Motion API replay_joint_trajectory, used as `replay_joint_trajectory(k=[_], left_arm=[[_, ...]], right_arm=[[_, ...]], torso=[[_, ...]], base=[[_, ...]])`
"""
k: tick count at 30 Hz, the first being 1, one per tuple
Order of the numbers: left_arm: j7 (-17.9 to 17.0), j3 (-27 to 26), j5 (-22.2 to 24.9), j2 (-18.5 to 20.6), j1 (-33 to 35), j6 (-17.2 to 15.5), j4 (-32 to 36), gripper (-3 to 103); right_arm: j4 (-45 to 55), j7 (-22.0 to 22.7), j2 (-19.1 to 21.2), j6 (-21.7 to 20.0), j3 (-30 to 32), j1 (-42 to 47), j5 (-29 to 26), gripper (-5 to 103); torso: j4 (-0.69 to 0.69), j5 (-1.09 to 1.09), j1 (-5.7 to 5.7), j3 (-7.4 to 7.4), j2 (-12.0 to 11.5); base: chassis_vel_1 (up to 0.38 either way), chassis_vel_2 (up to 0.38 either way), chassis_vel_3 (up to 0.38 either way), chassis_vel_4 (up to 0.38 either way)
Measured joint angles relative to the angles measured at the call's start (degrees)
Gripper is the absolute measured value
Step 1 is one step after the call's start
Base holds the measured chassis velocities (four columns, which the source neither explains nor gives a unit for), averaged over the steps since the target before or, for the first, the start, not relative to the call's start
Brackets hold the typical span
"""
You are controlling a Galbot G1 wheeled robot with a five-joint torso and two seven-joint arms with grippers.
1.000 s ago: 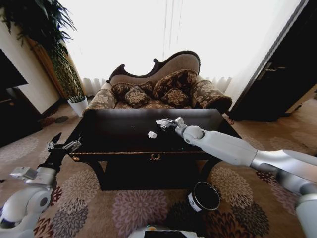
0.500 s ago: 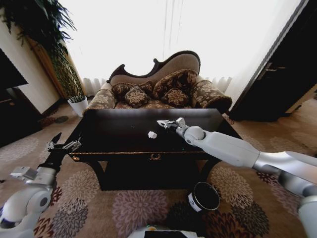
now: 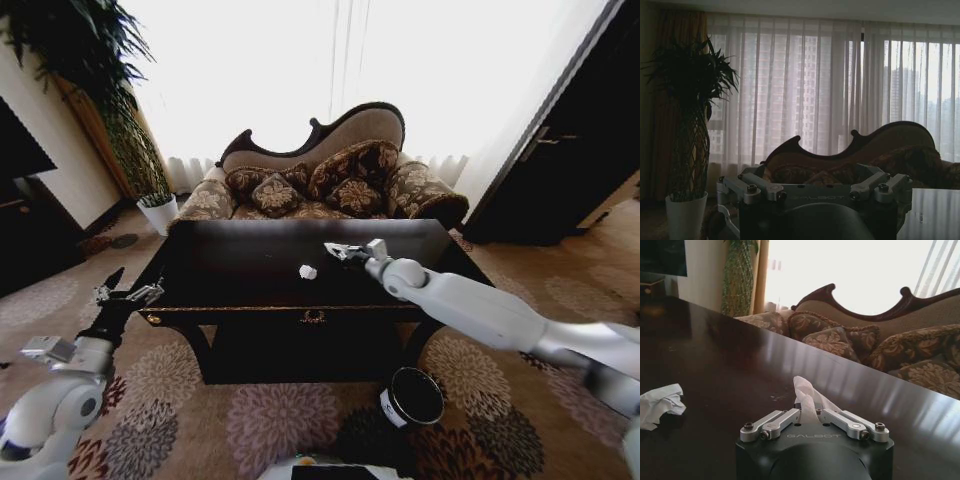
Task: Move to the front of the table and place the trash on the table into the trash bin.
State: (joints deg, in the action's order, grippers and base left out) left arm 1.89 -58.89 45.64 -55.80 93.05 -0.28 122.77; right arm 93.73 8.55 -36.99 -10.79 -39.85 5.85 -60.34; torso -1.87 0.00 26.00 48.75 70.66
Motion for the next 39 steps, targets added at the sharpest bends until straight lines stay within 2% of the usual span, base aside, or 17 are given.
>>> replay_joint_trajectory(k=[3,4,8,9,13,15,16,18,19,22,24,28,29,32,33,36,39], left_arm=[[-0.01,0.00,0.00,0.00,0.00,0.00,0.00,100],[-0.01,0.00,0.00,0.00,0.00,0.00,0.00,100],[-0.01,0.00,0.00,0.00,0.00,0.00,0.00,100],[-0.01,0.00,0.00,0.00,0.00,0.00,0.00,100],[-0.01,0.00,0.00,0.00,0.00,0.00,0.00,100],[-0.01,0.00,0.00,0.00,0.00,0.01,0.00,100],[-0.01,0.00,0.00,0.00,0.00,0.00,0.00,100],[-0.02,0.00,0.00,0.00,0.00,0.01,0.00,100],[-0.02,0.00,0.00,0.00,0.00,0.01,0.00,100],[-0.02,0.00,0.00,0.00,0.00,0.01,0.00,100],[-0.01,0.00,0.00,0.00,0.00,0.01,0.00,100],[-0.01,0.00,0.00,0.00,0.00,0.00,0.00,100],[-0.01,0.00,0.00,0.00,0.00,0.00,0.00,100],[0.00,0.00,0.00,0.00,0.00,0.01,0.00,100],[0.00,0.00,0.00,0.00,0.00,0.01,0.00,100],[0.01,0.00,0.00,0.00,0.00,0.01,0.00,100],[0.02,0.00,0.00,0.00,0.00,0.00,0.00,100]], right_arm=[[2.87,0.21,3.43,0.76,7.31,5.90,0.70,0],[2.87,0.21,3.43,0.76,7.31,5.90,0.70,0],[7.24,0.32,7.26,1.61,20.79,19.20,3.05,0],[7.24,0.32,7.26,1.61,20.79,19.20,3.05,0],[11.28,0.57,9.43,3.19,34.11,31.48,5.85,0],[11.87,0.74,9.52,3.51,36.52,33.73,6.34,0],[12.84,1.13,9.49,3.80,40.36,37.69,6.64,0],[14.28,1.69,8.75,4.12,46.45,44.60,6.74,0],[14.28,1.69,8.75,4.12,46.45,44.60,6.74,0],[16.11,2.97,6.51,4.50,53.11,50.75,6.95,0],[16.43,3.28,5.79,4.50,54.83,51.76,6.95,0],[18.01,3.67,2.82,4.48,63.32,57.10,7.10,0],[18.01,3.67,2.82,4.48,63.32,57.10,7.10,0],[20.70,2.55,-1.01,5.36,71.33,65.97,8.48,0],[20.70,2.55,-1.01,5.36,71.33,65.97,8.48,0],[23.46,0.22,-6.08,7.19,77.91,75.01,11.38,0],[24.57,-1.41,-9.49,9.25,81.24,79.35,14.30,0]], torso=[[0.00,0.01,0.00,0.00,0.00],[0.00,0.01,0.00,0.00,0.00],[0.00,-0.02,0.00,0.00,0.00],[0.00,-0.02,0.00,0.00,0.00],[-0.01,0.02,-0.01,-0.01,0.00],[0.00,-0.01,-0.01,-0.01,0.00],[0.02,0.03,0.00,-0.01,0.01],[0.00,-0.01,0.00,0.00,0.00],[0.00,-0.01,0.00,0.00,0.00],[0.00,0.00,-0.01,-0.01,0.00],[0.01,-0.01,-0.01,-0.01,0.00],[0.02,0.03,0.00,0.00,0.00],[0.02,0.03,0.00,0.00,0.00],[0.02,0.02,0.00,0.00,0.00],[0.02,0.02,0.00,0.00,0.00],[-0.02,0.00,-0.01,-0.01,0.01],[-0.01,0.03,-0.01,-0.01,0.01]], base=[[0.000,0.000,0.000,0.000],[0.000,0.000,0.000,0.000],[0.000,0.000,0.000,0.000],[0.000,0.000,0.000,0.000],[0.000,0.000,0.000,0.000],[0.000,0.000,0.000,0.000],[0.000,0.000,0.000,0.000],[0.000,0.000,0.000,0.000],[0.000,0.000,0.000,0.000],[0.000,0.000,0.000,0.000],[0.000,0.000,0.000,0.000],[0.000,0.000,0.000,0.000],[0.000,0.000,0.000,0.000],[0.000,0.000,0.000,0.000],[0.000,0.000,0.000,0.000],[0.000,0.000,0.000,0.000],[0.000,0.000,0.000,0.000]])
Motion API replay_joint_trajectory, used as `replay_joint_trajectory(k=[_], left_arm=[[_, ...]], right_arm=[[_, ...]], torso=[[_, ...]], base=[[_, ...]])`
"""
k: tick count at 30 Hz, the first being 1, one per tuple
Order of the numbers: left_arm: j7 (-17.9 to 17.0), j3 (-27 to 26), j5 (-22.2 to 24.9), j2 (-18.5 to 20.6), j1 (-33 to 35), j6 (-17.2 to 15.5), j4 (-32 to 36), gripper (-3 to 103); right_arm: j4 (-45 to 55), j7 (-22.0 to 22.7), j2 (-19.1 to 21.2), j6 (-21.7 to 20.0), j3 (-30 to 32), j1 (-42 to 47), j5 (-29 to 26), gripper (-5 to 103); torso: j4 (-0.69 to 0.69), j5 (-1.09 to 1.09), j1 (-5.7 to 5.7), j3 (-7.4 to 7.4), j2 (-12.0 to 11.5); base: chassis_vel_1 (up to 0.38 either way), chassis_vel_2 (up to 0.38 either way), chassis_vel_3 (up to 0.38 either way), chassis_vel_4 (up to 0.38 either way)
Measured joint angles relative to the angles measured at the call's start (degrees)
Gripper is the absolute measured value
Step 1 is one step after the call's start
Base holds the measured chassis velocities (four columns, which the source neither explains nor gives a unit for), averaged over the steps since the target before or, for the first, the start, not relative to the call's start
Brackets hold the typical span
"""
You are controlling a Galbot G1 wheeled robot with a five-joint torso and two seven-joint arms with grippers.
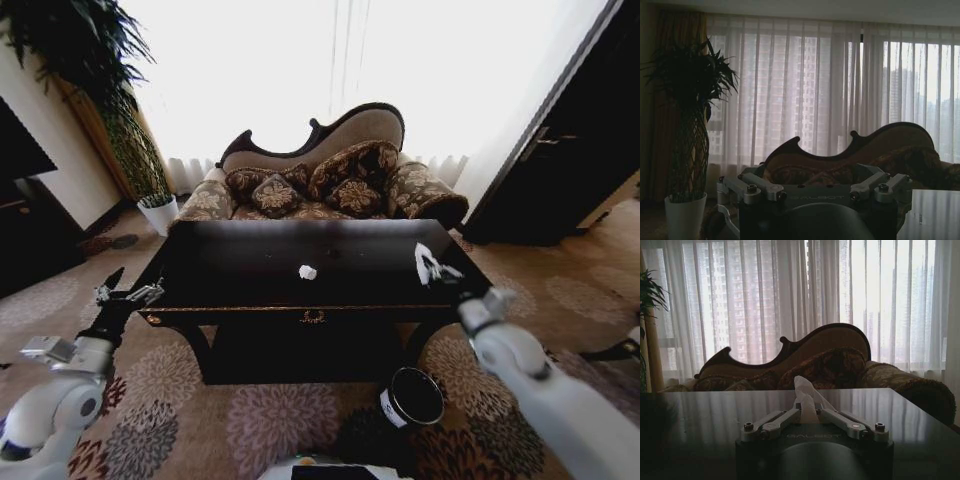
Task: Move to the front of the table and place the trash on the table into the trash bin.
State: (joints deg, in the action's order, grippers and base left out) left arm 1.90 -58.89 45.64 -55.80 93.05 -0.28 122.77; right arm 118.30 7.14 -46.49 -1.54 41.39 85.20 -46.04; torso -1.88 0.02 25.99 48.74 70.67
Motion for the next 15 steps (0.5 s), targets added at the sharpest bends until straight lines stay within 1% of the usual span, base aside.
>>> replay_joint_trajectory(k=[4,5,9,10,12,15], left_arm=[[-0.01,0.00,0.00,0.00,0.00,0.00,0.00,100],[-0.01,0.00,0.00,0.00,0.00,0.00,0.00,100],[-0.01,0.00,0.00,0.00,0.00,0.00,0.00,100],[-0.01,0.00,0.00,0.00,0.00,0.00,0.00,100],[-0.01,0.00,0.00,0.00,0.00,0.00,0.00,100],[-0.01,0.00,0.00,0.00,0.00,0.00,0.00,100]], right_arm=[[0.32,-2.64,-4.59,4.71,4.82,5.60,4.49,0],[0.32,-2.64,-4.59,4.71,4.82,5.60,4.49,0],[-0.73,-4.70,-7.52,8.92,7.83,10.29,6.66,0],[-0.97,-5.17,-8.21,9.93,8.29,11.31,7.43,0],[-1.12,-5.48,-8.79,10.67,8.54,12.01,7.96,0],[-2.78,-6.74,-11.74,14.21,8.27,14.11,11.57,0]], torso=[[0.02,0.00,0.01,0.01,0.00],[0.02,0.00,0.01,0.01,0.00],[0.01,0.00,0.00,0.01,0.00],[0.01,-0.01,0.00,0.01,0.00],[0.01,-0.01,0.00,0.00,0.00],[0.01,0.01,0.01,0.01,0.00]], base=[[0.000,0.000,0.000,0.000],[0.000,0.000,0.000,0.000],[0.000,0.000,0.000,0.000],[0.000,0.000,0.000,0.000],[0.000,0.000,0.000,0.000],[0.000,0.000,0.000,0.000]])
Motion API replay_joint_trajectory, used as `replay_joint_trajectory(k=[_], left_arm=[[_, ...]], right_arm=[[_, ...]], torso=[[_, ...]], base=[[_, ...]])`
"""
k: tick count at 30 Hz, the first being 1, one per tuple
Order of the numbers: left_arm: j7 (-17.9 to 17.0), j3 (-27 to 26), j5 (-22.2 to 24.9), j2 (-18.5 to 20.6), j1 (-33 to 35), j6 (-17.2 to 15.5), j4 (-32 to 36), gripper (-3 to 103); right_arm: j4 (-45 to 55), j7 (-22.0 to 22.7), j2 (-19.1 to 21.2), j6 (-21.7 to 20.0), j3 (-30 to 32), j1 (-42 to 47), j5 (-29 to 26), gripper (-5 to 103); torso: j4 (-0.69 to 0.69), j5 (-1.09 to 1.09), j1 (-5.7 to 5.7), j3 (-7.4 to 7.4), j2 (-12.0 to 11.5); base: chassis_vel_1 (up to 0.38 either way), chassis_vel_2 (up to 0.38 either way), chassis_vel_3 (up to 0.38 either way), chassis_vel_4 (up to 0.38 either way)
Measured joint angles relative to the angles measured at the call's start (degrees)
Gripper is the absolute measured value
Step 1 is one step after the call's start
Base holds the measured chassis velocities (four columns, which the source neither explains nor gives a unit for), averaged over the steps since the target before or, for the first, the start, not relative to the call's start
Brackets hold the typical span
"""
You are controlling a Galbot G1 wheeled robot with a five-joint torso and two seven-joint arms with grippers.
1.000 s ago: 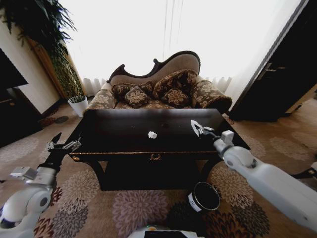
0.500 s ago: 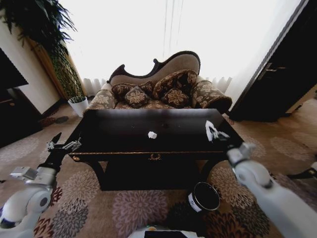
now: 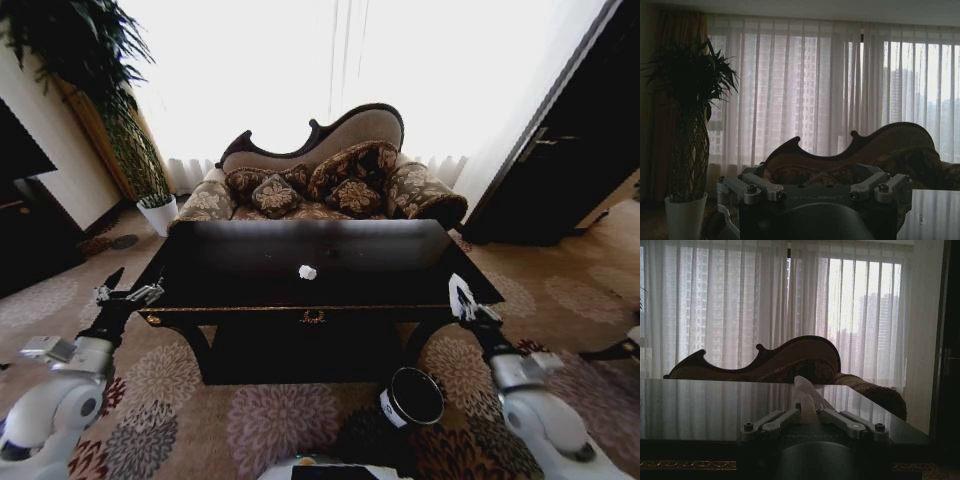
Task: Move to the front of the table and place the trash on the table into the trash bin.
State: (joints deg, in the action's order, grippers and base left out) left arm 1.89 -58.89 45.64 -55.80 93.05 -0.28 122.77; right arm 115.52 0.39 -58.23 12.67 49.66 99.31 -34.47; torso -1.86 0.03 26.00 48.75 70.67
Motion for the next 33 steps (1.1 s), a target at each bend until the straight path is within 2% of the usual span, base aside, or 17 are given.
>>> replay_joint_trajectory(k=[6,10,14,20,24,33], left_arm=[[0.00,0.00,0.00,0.00,0.00,0.00,0.00,100],[0.00,0.00,0.00,0.00,0.00,0.00,0.00,100],[0.00,0.00,0.00,0.00,0.00,0.00,0.00,100],[0.00,0.00,0.00,0.00,0.00,0.00,0.00,100],[0.00,0.00,0.00,0.00,0.00,0.00,0.00,100],[-0.01,0.00,0.00,0.00,0.00,0.00,0.00,100]], right_arm=[[-4.81,-1.08,-3.78,3.60,-3.13,0.42,3.79,0],[-9.10,-1.46,-7.21,5.79,-8.03,-1.03,5.76,0],[-13.68,-1.65,-8.95,7.79,-11.51,-2.94,7.56,0],[-20.39,-1.62,-9.83,9.72,-14.45,-5.09,9.60,0],[-29.54,-1.56,-10.06,12.32,-17.65,-8.30,11.44,0],[-40.49,-0.77,-10.10,13.75,-21.46,-14.77,13.04,0]], torso=[[0.00,-0.01,0.00,0.00,0.00],[0.00,-0.02,0.01,0.01,0.00],[0.01,-0.01,0.01,0.00,-0.01],[0.00,-0.01,0.01,0.00,-0.01],[0.00,-0.02,0.01,0.01,-0.01],[0.01,-0.01,0.01,0.01,-0.01]], base=[[0.000,0.000,0.000,0.000],[0.000,0.000,0.000,0.000],[0.000,0.000,0.000,0.000],[0.000,0.000,0.000,0.000],[0.000,0.000,0.000,0.000],[0.000,0.000,0.000,0.000]])
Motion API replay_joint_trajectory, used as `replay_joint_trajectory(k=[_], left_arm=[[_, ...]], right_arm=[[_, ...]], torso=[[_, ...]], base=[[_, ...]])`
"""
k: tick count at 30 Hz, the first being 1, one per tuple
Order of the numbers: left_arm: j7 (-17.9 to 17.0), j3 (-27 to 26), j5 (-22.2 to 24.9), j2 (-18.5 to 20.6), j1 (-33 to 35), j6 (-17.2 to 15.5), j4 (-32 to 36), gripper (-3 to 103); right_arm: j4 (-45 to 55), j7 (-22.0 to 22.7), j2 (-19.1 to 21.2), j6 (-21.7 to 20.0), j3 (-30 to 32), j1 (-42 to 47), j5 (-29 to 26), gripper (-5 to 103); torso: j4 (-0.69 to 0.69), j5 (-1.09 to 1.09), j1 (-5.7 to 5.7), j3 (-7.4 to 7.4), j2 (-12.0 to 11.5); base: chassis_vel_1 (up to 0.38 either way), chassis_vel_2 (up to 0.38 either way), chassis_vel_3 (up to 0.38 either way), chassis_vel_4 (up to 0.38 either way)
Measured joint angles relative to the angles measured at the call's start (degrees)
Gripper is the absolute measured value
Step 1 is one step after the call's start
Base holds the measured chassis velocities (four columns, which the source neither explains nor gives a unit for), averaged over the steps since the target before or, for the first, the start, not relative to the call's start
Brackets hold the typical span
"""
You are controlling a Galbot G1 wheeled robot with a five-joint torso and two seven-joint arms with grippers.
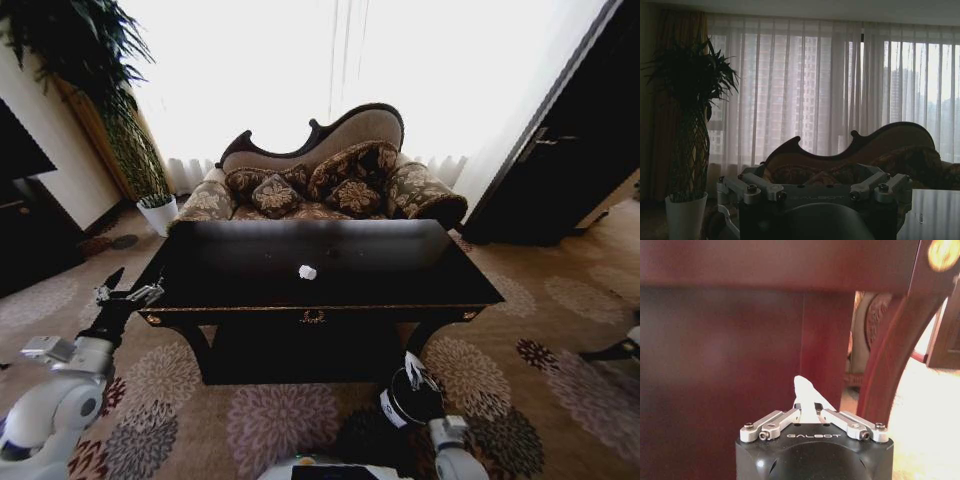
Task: Move to the front of the table and place the trash on the table into the trash bin.
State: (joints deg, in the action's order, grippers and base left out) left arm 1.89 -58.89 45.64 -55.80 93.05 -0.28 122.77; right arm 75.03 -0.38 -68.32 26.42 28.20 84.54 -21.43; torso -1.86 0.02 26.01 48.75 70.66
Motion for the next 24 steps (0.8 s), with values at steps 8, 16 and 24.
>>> replay_joint_trajectory(k=[8,16,24], left_arm=[[0.00,0.00,0.00,0.00,0.00,0.00,0.00,100],[0.00,0.00,0.00,0.00,0.00,0.00,0.00,100],[0.00,0.00,0.00,0.00,0.00,0.00,0.00,100]], right_arm=[[-15.52,0.52,2.46,2.05,-2.87,-6.99,0.62,0],[-26.13,0.43,3.48,3.51,-4.97,-13.40,0.94,0],[-30.09,-1.05,3.42,4.17,-6.11,-15.50,1.15,2]], torso=[[0.00,-0.01,0.00,0.00,0.00],[0.00,-0.01,0.00,0.00,0.00],[-0.01,0.00,0.00,0.00,0.00]], base=[[0.000,0.000,0.000,0.000],[0.000,0.000,0.000,0.000],[0.000,0.000,0.000,0.000]])
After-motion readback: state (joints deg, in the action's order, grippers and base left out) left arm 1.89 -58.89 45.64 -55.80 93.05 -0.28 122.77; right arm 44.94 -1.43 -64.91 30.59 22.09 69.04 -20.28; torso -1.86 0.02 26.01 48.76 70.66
